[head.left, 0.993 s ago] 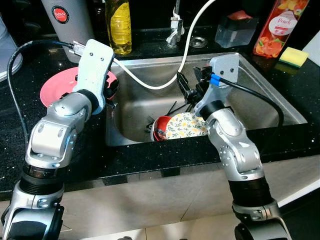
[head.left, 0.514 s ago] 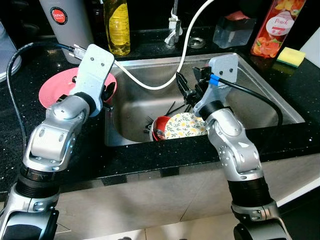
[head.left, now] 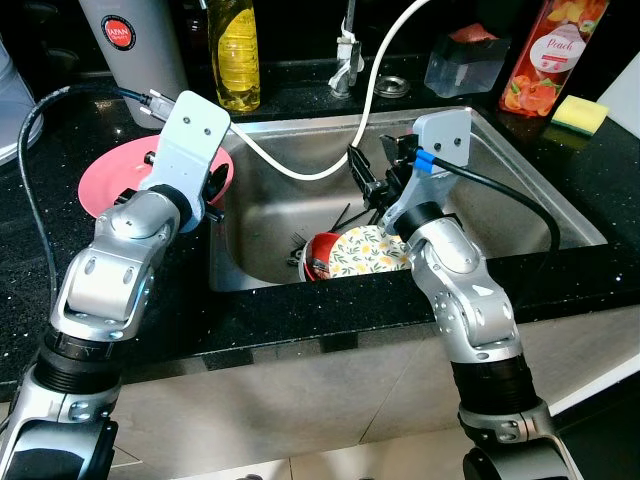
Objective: Kitchen organization
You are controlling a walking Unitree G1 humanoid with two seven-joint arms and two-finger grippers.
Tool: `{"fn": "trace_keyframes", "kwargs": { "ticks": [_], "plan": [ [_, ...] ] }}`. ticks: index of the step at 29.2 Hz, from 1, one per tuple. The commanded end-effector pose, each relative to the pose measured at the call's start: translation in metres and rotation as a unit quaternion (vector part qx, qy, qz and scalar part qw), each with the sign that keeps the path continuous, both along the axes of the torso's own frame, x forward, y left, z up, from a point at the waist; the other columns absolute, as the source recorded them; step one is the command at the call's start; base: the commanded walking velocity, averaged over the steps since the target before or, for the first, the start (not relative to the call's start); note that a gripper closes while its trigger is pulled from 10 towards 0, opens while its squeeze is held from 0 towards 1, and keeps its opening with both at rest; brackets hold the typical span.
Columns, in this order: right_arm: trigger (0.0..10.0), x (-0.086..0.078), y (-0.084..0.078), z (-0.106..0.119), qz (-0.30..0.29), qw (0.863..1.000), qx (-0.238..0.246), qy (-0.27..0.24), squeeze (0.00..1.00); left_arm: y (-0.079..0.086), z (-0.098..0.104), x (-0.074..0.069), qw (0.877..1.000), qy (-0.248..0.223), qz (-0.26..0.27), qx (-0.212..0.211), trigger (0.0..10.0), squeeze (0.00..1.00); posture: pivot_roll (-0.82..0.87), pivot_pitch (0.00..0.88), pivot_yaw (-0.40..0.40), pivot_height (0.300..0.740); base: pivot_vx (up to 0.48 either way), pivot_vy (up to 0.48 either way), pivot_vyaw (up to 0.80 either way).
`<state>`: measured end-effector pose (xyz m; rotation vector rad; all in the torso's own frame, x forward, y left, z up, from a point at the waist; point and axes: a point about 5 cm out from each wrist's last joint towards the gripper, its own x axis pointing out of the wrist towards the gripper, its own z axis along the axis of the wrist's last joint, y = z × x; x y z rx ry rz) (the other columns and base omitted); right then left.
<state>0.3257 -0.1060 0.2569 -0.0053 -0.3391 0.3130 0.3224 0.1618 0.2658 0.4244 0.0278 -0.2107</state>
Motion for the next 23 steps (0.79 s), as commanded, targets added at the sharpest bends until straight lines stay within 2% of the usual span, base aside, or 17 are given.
{"fn": "trace_keyframes", "kwargs": {
  "ticks": [1,11,16,23],
  "plan": [
    [10.0,-0.001,-0.003,0.000,-0.007,1.000,0.008,-0.003,0.00,0.001,-0.003,0.001,1.000,0.003,-0.002,0.015,10.0,0.00,0.13,0.052,0.012,0.740,0.000,0.000,0.00],
    [10.0,0.000,-0.005,0.001,-0.011,1.000,0.009,-0.003,0.00,0.003,-0.003,0.000,1.000,0.003,0.001,0.022,10.0,0.00,0.13,0.060,0.013,0.740,0.000,0.000,0.00],
    [10.0,-0.001,-0.002,0.000,-0.001,1.000,0.006,-0.001,0.00,0.010,0.000,0.000,1.000,-0.003,0.015,0.024,10.0,0.00,0.14,0.057,0.006,0.740,0.000,0.000,0.00],
    [10.0,0.002,-0.005,0.003,-0.010,1.000,0.010,-0.004,0.00,0.012,0.002,0.001,0.999,-0.009,0.015,0.042,10.0,0.00,0.14,0.063,0.004,0.740,0.000,0.000,0.00]
  ]
}}
